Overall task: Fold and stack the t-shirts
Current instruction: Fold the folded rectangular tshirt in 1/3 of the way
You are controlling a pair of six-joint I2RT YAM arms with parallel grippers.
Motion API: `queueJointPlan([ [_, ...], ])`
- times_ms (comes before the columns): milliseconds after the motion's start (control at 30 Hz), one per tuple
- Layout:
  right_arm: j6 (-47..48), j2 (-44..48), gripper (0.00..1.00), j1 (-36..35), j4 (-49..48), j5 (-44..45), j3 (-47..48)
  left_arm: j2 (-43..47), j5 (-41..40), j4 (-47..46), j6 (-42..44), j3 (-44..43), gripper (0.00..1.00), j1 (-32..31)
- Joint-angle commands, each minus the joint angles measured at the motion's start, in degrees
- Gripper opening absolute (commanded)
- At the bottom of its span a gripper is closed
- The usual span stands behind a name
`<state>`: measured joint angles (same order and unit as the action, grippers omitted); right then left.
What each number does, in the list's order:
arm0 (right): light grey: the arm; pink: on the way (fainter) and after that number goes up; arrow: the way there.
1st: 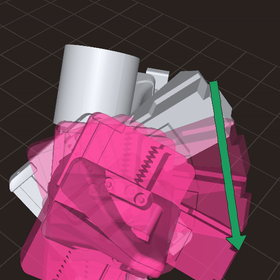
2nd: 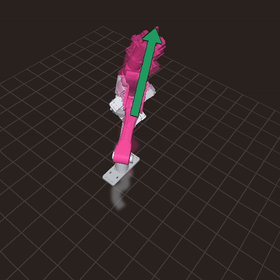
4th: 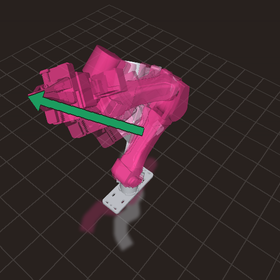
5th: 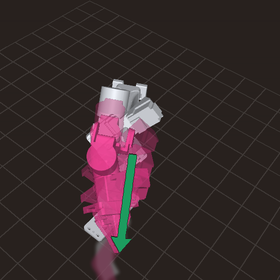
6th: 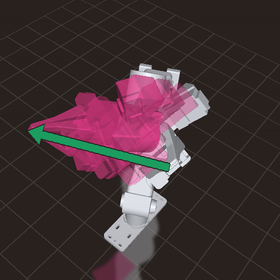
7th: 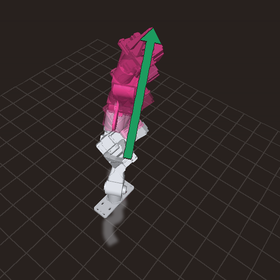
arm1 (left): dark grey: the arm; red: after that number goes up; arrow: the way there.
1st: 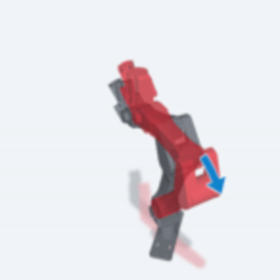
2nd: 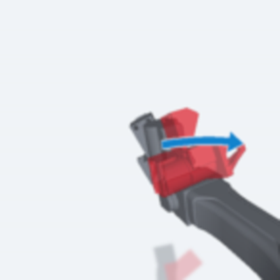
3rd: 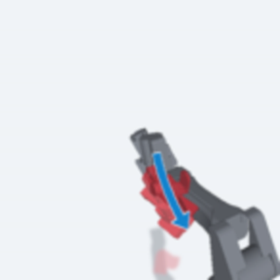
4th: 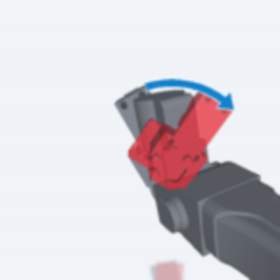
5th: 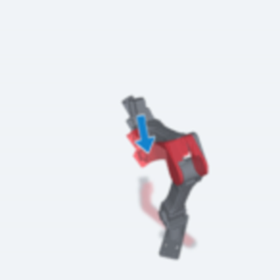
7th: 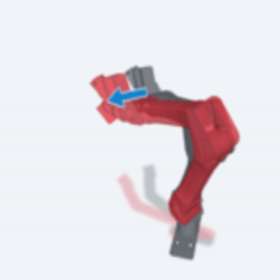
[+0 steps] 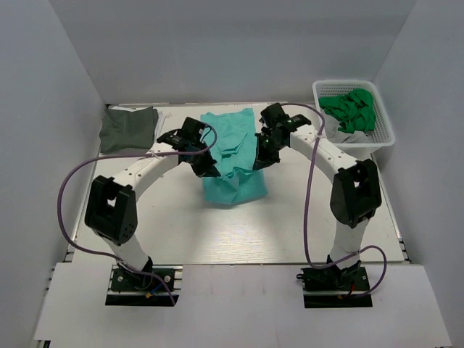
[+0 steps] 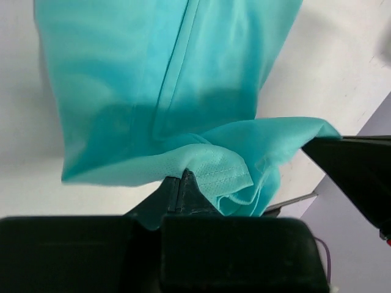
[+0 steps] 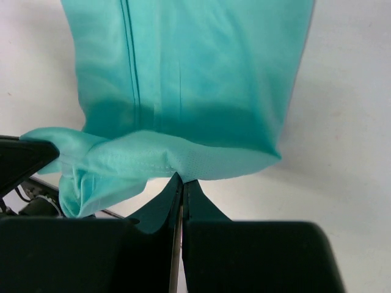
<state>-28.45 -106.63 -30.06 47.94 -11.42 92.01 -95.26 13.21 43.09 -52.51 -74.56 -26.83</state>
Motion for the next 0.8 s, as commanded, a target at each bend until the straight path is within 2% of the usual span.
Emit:
queueJointPlan([
  [0, 2.3, -2.8, 0.0, 1.3, 2.2, -1.3, 6.2, -2.8, 1.3, -0.3, 2.9, -4.7, 0.0, 1.5],
  [233, 3.0, -8.7, 0.0, 3.2, 1.9, -2.1, 10.8, -4.7, 1.3, -0.3, 4.0, -6.0, 0.0, 5.3],
  [500, 3.0, -11.9, 0.0, 4.7, -1.8, -1.9, 13.4, -8.3, 2.9, -4.6, 5.8, -7.3, 0.0, 8.2],
  [767, 3.4, -15.7, 0.0, 4.9, -5.8, -4.1, 14.7, -16.0, 5.8, -5.2, 7.2, -12.0, 0.0, 9.9],
])
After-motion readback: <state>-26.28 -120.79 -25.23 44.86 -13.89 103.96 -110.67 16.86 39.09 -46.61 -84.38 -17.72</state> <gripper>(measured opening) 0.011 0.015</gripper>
